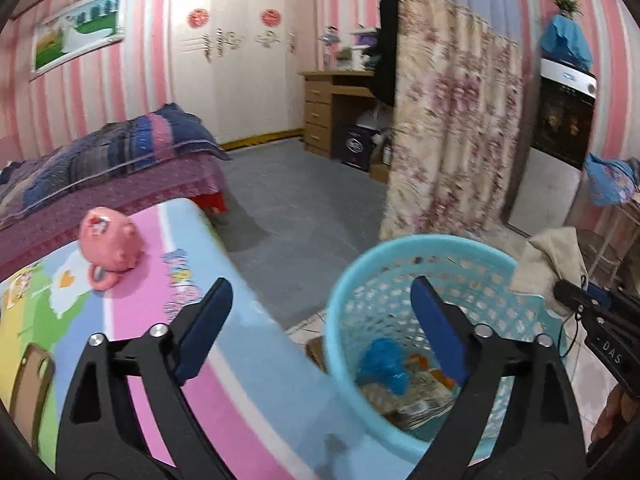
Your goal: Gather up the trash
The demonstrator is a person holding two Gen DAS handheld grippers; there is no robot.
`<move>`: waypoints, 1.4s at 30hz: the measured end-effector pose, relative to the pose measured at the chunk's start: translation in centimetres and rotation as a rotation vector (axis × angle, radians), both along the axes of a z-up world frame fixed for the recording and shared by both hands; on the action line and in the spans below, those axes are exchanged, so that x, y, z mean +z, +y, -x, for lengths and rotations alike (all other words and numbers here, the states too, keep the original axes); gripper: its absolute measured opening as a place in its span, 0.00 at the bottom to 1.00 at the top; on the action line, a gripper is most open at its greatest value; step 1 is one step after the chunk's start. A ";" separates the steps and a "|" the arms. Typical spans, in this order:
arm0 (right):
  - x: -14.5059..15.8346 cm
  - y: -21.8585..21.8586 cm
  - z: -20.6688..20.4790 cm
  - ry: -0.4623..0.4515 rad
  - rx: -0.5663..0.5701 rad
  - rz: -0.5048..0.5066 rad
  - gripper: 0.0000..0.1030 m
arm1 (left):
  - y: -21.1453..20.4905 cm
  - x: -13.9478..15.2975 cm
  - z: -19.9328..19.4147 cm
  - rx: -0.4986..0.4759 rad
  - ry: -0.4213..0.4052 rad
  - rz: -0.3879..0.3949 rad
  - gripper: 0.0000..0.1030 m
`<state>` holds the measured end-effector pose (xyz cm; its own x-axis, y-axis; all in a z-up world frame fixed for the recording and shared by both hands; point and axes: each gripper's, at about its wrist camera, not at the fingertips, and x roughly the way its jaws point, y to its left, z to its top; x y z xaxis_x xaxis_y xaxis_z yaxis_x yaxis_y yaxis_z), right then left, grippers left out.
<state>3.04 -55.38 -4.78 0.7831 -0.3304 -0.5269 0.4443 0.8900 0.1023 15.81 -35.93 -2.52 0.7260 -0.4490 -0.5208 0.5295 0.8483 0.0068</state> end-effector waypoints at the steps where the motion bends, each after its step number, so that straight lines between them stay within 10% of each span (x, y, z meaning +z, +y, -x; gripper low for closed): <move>1: 0.0 0.0 -0.2 -0.001 0.001 -0.002 0.20 | 0.4 0.1 -0.1 0.008 -0.003 0.003 0.88; 12: -0.7 1.4 -3.2 0.004 0.022 0.010 0.23 | 4.1 1.8 1.2 0.095 -0.074 0.022 0.95; 16: -1.1 2.1 -4.5 0.030 0.032 0.009 0.71 | 5.9 2.6 1.6 0.122 -0.074 0.028 0.95; 21: -0.7 3.7 -4.5 0.038 0.043 0.034 0.91 | 9.7 4.4 2.6 0.178 -0.072 0.049 0.95; 42: 8.5 22.4 2.4 -0.153 0.336 0.096 0.96 | 29.1 9.0 14.7 0.486 -0.182 0.035 0.95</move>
